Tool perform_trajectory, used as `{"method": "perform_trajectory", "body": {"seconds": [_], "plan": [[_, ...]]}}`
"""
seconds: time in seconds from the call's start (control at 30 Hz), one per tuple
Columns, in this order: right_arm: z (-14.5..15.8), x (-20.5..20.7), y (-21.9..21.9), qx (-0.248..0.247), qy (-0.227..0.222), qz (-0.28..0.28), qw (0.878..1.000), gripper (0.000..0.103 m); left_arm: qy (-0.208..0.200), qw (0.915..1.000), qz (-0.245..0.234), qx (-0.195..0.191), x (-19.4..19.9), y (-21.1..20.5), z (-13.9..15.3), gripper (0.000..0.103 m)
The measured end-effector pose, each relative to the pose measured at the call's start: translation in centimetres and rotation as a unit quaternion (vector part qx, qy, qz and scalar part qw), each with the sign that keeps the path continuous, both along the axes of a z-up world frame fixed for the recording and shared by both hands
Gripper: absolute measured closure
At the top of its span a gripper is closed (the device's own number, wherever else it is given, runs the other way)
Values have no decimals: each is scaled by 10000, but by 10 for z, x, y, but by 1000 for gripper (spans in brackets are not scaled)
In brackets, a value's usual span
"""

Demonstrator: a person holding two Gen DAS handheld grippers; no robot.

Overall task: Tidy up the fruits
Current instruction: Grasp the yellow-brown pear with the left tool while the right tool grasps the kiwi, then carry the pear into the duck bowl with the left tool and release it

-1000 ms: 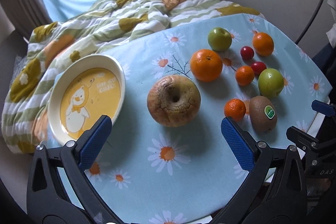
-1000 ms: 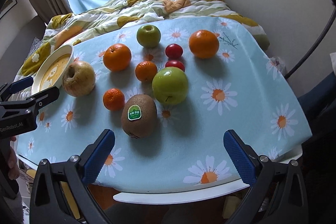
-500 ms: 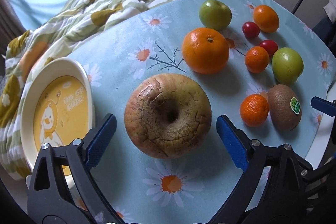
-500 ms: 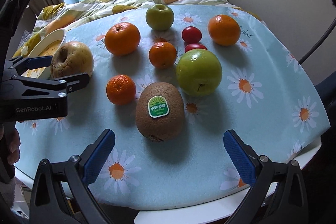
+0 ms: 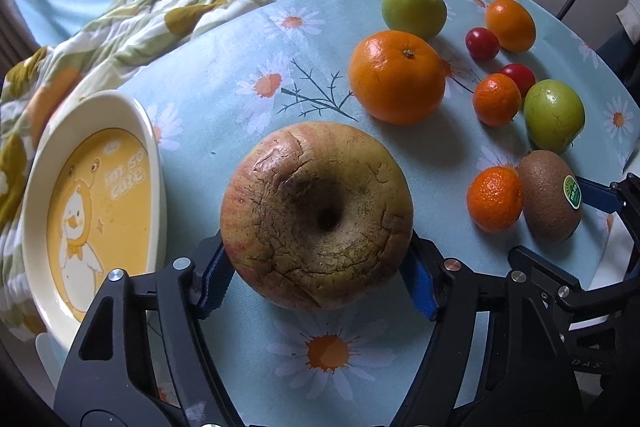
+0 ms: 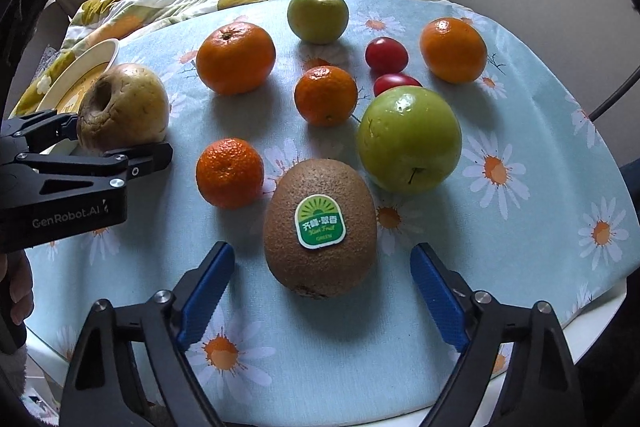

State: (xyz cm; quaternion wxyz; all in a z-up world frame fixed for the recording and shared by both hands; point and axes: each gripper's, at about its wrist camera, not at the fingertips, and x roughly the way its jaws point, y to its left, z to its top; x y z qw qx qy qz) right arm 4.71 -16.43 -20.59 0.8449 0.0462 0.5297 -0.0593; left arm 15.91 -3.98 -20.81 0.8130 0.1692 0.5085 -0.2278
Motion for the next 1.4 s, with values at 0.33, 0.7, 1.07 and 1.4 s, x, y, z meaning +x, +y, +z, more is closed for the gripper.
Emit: {"method": "perform_trajectory", "body": {"seconds": [0.33,0.7,1.07,1.4], "plan": [[3,5,2,-79,-111,242,9996,43,30,9996,276,-32,-9,11,0,25],[12,0,-2,-55,-149,657,9977,62,14,9976,674,-175,-30,17,13,26],[37,-4,0,-231,-366,1359,9898,62,-340,9907,1253,-417,-39,19,32,31],[37,1,-3,-192,-336,1499,9879,62,-550,9911,1210,-112,-39,7,24,14]]}}
